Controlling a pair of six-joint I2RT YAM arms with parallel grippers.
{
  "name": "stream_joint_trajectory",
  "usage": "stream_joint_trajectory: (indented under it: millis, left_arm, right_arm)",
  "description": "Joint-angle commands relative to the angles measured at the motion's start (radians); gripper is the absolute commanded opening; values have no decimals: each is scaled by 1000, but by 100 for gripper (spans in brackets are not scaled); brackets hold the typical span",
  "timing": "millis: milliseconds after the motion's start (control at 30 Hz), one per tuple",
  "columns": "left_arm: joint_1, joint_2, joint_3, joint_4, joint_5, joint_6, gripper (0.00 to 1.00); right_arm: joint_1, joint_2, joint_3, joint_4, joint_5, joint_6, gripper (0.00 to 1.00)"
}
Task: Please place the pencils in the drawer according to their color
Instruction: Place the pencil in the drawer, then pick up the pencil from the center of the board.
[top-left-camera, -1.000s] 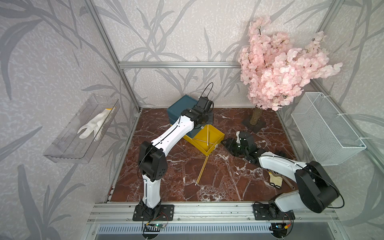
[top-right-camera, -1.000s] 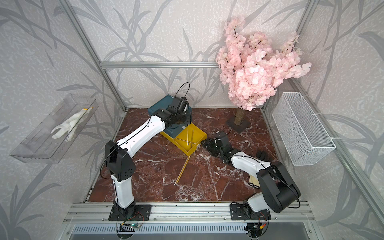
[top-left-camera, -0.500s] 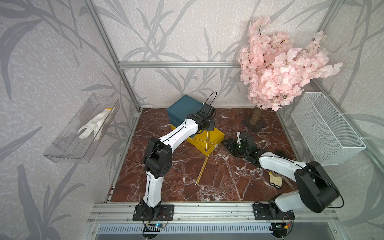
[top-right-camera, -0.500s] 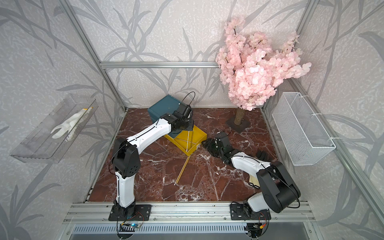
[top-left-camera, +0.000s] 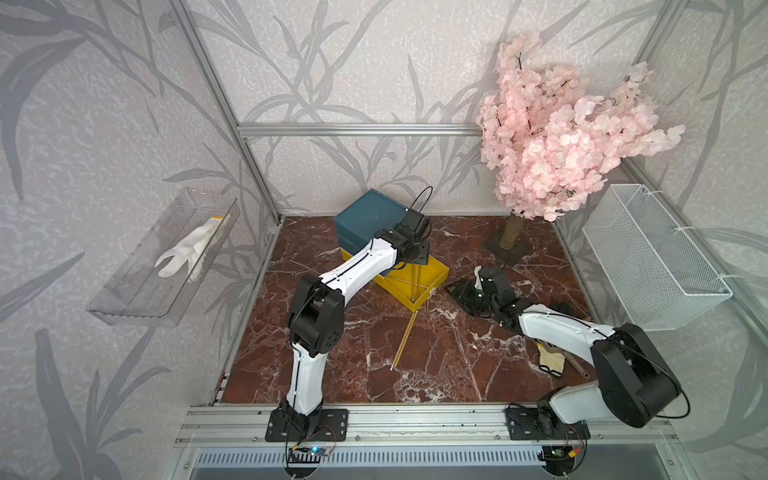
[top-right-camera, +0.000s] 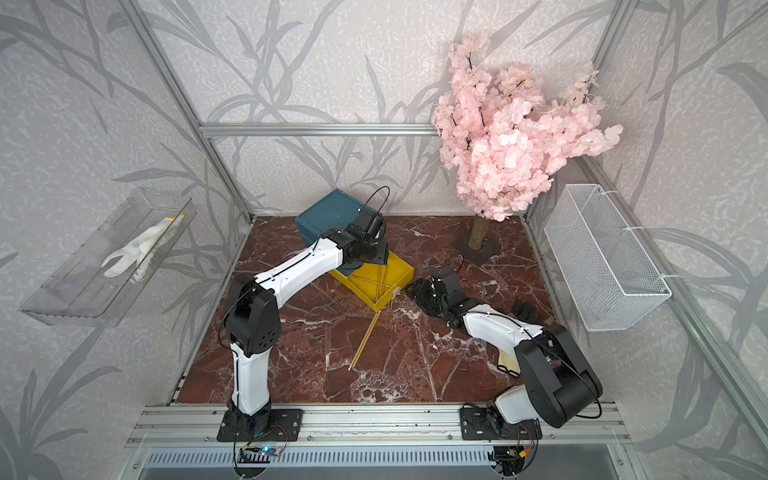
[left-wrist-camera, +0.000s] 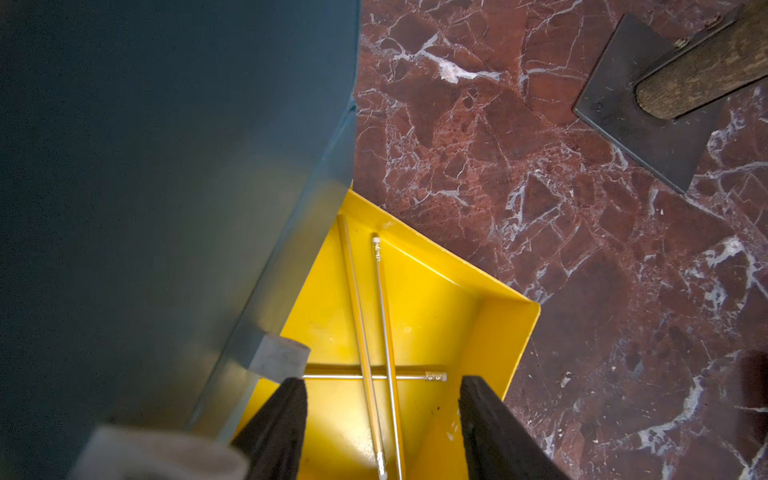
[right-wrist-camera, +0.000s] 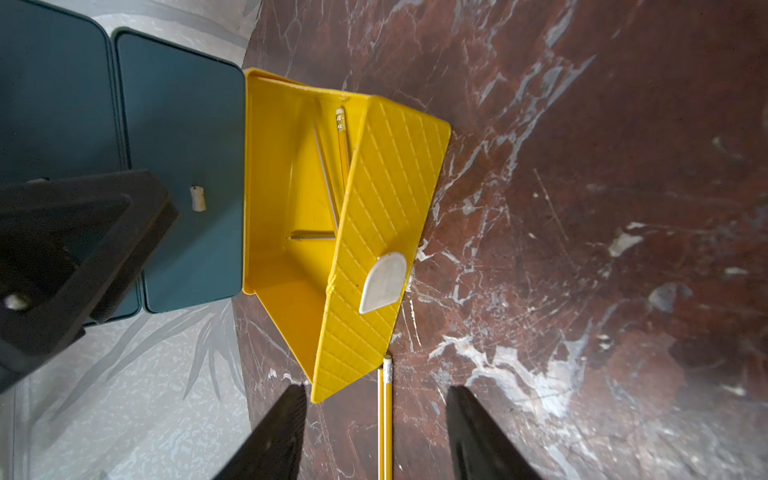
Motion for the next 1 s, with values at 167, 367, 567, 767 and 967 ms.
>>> stream_joint_trajectory:
  millis: [167,367,567,767,967]
  left_arm:
    - [-7,-116,59,-32,55,-58,67]
    - [-6,-277,-89,-93,65,-44,68]
    - [-12,-513,-415,-101,98,-12,69]
    - [-44,-668,-687,-78,156,4,72]
    - [-85,-633,-784,-48,197,7,72]
  right_arm:
    - [20,-53,56,-120,5,-30,58]
    - [82,-84,69,-201,47,-56,58]
    - [131,-97,57,-247,78,-66,58]
    - [166,-91,48,-270,94,-69,58]
    - [173,-52,52,-267,89,-55,58]
